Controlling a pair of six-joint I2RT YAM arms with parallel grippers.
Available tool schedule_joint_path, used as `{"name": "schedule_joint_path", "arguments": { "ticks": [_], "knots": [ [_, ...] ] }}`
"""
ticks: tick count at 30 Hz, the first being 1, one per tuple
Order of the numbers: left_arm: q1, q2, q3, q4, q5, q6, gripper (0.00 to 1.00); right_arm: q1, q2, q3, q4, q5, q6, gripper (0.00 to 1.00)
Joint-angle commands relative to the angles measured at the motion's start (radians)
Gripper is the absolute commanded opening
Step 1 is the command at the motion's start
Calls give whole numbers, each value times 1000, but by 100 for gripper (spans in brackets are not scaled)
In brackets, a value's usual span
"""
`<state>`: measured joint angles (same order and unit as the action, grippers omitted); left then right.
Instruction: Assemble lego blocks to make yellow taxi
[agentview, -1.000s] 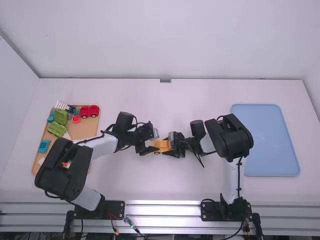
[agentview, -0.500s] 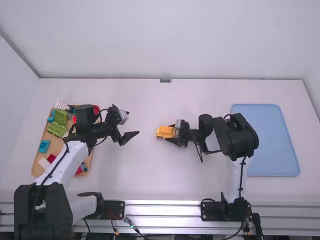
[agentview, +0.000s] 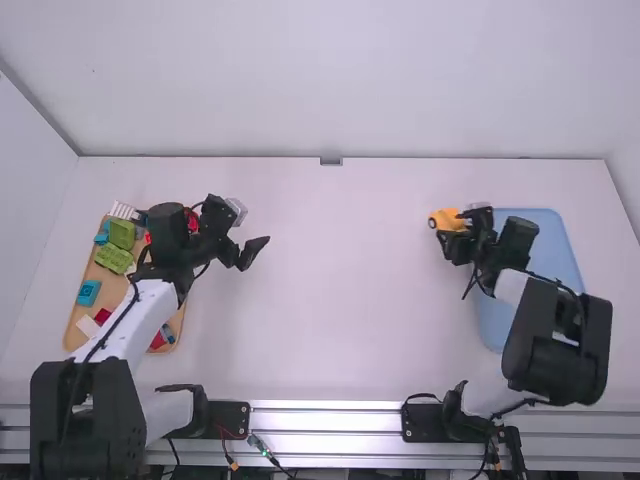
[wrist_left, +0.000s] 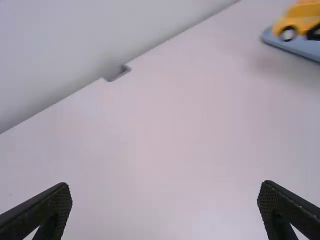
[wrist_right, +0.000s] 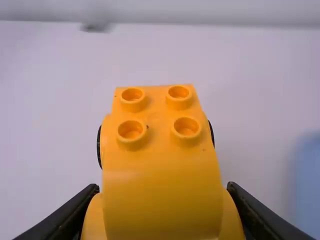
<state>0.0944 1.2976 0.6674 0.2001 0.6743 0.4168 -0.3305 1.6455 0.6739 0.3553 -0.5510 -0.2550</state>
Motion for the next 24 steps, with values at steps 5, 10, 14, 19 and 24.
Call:
{"name": "schedule_joint_path", "arguments": {
  "ticks": [5, 10, 14, 19, 24],
  "knots": [
    [-6, 103, -6, 148, -66, -170, 99, -175, -50, 0, -110, 259, 26, 57],
    [-6, 193, -6, 277, -66, -319, 99, -236, 31, 0, -92, 261, 50, 57],
    [1, 222, -6, 286, -67, -341, 99, -246, 85, 1, -61, 278, 50, 71],
    [-17, 221, -6, 254, -190, -350, 99, -230, 88, 1, -71, 393, 80, 99],
    [-21, 196, -6, 210, -196, -350, 99, -194, 40, 29, -163, 457, 99, 99]
  ]
}}
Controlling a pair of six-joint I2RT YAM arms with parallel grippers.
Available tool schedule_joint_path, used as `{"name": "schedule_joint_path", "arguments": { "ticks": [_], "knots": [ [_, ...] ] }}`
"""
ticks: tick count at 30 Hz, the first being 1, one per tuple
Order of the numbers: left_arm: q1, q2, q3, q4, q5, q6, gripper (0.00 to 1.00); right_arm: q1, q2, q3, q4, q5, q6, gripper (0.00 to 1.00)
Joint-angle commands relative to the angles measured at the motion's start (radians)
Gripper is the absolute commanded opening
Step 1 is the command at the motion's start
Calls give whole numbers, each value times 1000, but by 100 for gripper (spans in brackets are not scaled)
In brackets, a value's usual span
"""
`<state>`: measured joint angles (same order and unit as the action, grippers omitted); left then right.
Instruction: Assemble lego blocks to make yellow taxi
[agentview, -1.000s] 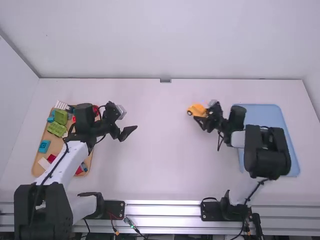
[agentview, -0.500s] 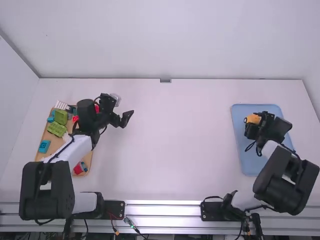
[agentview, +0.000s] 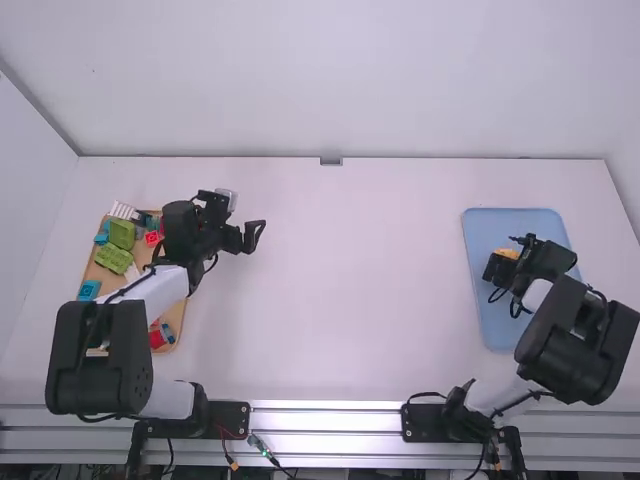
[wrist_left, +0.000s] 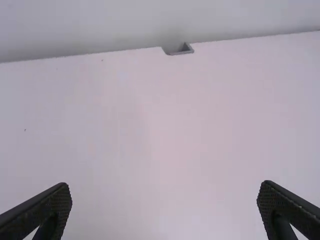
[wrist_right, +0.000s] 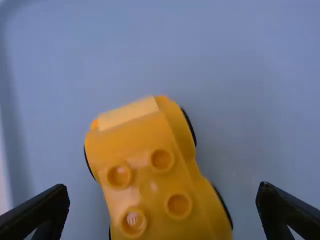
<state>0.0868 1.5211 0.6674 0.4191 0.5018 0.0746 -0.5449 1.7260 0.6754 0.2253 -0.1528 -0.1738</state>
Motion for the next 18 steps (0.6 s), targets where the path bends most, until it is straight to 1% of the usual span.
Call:
{"name": "schedule_joint_path", "arguments": {
  "ticks": [1, 2, 3, 5, 6, 9, 12, 13, 16, 18],
  "knots": [
    [-15, -37, -5, -22, -35, -8, 99, 32, -59, 40, -69, 75, 17, 99],
    [-16, -57, 3, -51, -57, -8, 99, 54, -91, 66, -131, 103, 17, 99],
    [-15, -67, 7, -70, -66, -7, 99, 64, -103, 78, -156, 116, 17, 99],
    [-16, -113, 35, -157, -86, -6, 99, 104, -153, 134, -261, 161, 17, 99],
    [-16, -130, 47, -190, -90, -6, 99, 114, -167, 149, -288, 169, 17, 99],
    [-32, -221, 101, -333, -96, 11, 99, 191, -269, 227, -420, 183, 17, 99],
    [-35, -298, 135, -382, -96, -18, 99, 264, -342, 288, -454, 183, 17, 99],
    [-34, -307, 137, -383, -96, -23, 99, 272, -351, 293, -455, 183, 17, 99],
    [-25, -386, 143, -381, -96, -58, 99, 347, -433, 334, -467, 183, 16, 99],
    [-29, -420, 143, -378, -96, -56, 99, 383, -476, 349, -465, 183, 16, 99]
  ]
}}
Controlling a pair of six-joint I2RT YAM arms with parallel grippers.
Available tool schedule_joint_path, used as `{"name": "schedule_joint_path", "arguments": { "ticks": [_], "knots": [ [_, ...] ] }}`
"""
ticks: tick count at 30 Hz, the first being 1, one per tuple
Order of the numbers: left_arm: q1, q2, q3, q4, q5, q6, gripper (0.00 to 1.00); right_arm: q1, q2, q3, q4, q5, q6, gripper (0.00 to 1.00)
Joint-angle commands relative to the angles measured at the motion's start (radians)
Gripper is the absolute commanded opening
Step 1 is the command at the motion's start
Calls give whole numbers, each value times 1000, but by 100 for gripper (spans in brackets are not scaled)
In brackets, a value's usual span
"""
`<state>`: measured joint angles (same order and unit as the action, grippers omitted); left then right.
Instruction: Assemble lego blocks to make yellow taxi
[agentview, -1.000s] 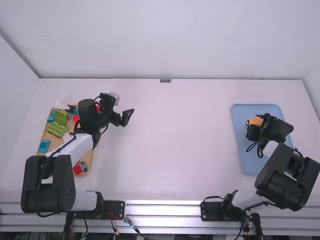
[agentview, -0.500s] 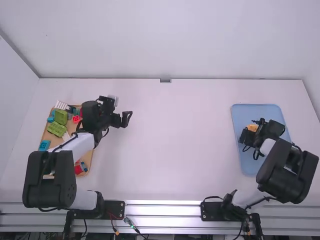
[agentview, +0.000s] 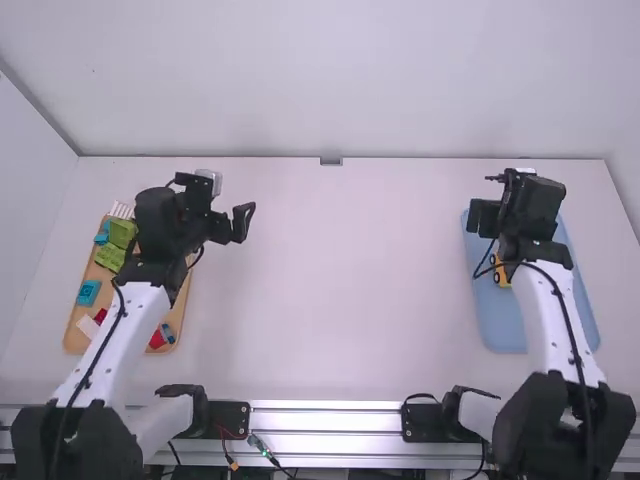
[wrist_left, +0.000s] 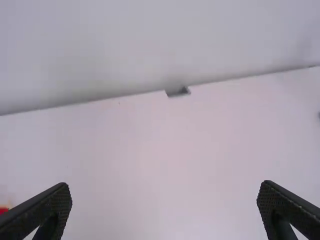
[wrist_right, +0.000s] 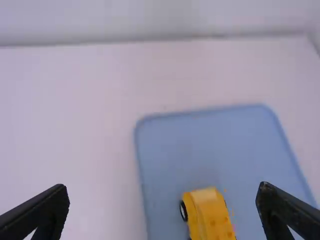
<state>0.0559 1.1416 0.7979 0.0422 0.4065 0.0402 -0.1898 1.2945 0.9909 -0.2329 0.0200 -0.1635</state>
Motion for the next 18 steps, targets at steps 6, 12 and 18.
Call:
{"name": "schedule_joint_path", "arguments": {
  "ticks": [6, 12, 18],
  "knots": [
    [-28, -125, -17, -31, -36, -40, 96, 113, -146, 18, 26, -19, 36, 96],
    [-56, -192, -83, -42, -102, -40, 90, 178, -211, -47, 90, -20, 101, 89],
    [-56, -287, -179, -42, -198, -40, 80, 190, -301, -137, 181, -20, 163, 80]
  ]
}}
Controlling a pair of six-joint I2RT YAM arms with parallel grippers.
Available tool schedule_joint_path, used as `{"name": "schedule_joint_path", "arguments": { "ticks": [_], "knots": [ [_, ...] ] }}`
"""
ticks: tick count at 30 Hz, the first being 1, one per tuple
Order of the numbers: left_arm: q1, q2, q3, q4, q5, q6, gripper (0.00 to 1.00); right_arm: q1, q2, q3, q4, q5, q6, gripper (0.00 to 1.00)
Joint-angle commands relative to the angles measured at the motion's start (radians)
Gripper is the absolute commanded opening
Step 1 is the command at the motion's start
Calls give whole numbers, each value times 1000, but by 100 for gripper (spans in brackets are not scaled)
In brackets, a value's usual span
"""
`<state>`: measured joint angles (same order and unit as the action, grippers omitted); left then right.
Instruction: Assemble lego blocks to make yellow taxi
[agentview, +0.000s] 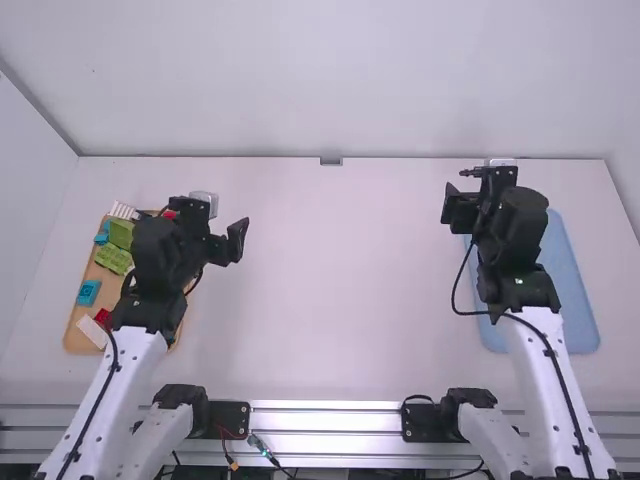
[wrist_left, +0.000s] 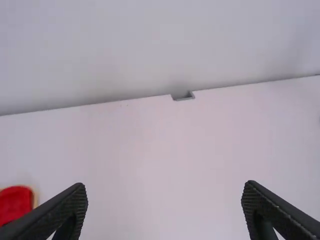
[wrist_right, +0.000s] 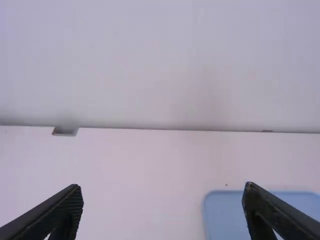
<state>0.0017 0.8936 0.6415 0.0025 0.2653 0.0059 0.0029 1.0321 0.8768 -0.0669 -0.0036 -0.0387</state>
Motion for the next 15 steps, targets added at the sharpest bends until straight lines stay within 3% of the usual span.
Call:
{"name": "schedule_joint_path", "arguments": {
  "ticks": [1, 10, 15],
  "knots": [
    [-2, -59, -43, -2, -76, -6, 78, -3, -57, -42, 34, 4, 39, 79],
    [-2, -245, -228, -2, -262, -6, 59, -3, -232, -217, 67, 4, 39, 61],
    [-2, -367, -350, -2, -265, -6, 47, -3, -351, -335, 67, 4, 39, 49]
  ]
}}
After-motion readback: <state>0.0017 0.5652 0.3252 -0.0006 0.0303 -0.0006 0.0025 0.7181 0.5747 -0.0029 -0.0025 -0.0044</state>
